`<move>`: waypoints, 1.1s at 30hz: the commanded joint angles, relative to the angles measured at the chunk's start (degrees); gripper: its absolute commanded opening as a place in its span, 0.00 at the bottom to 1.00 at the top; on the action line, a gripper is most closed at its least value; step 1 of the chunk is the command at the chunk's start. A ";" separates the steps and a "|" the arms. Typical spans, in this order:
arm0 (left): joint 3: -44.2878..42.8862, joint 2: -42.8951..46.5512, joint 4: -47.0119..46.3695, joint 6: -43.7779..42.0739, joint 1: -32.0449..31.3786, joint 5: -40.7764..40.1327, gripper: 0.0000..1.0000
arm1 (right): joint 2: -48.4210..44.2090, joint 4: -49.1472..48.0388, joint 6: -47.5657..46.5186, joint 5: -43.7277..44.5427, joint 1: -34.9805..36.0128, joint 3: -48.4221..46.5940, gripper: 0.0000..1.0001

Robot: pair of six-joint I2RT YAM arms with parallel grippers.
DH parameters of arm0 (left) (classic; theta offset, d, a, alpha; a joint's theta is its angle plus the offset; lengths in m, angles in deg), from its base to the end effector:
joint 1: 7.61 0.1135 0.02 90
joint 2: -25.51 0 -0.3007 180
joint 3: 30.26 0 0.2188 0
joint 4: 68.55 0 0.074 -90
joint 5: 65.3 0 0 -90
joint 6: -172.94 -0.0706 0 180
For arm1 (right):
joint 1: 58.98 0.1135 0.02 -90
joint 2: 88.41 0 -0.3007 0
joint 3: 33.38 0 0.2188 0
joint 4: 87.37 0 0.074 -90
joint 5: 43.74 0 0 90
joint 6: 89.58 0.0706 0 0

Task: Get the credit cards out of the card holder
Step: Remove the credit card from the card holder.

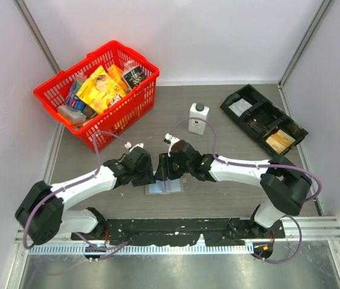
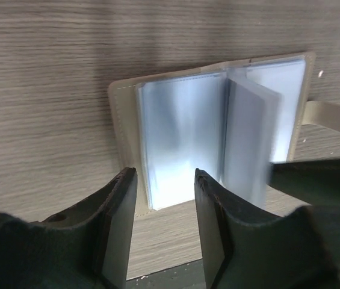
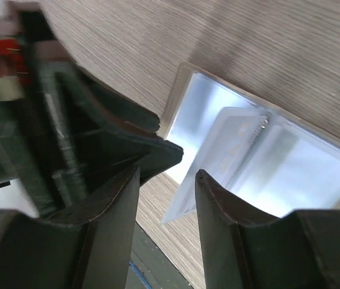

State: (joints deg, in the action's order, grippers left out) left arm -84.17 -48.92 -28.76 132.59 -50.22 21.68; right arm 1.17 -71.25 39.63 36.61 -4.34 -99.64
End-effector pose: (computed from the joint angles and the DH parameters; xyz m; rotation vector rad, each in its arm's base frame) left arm 0.1613 -0.1433 0.2009 -0.1851 2.7009 -0.4678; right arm 0.1811 0.2757 0.2364 -0.4296 2.4367 0.9954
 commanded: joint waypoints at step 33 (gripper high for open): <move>6.52 2.54 -11.39 8.97 7.80 12.51 0.33 | 3.31 -31.49 11.95 -8.89 -6.64 15.80 0.46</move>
State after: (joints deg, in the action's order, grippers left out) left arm -81.07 -45.43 -34.42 138.56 -44.85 30.22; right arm 2.57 -94.79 48.91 29.15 -10.38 -84.80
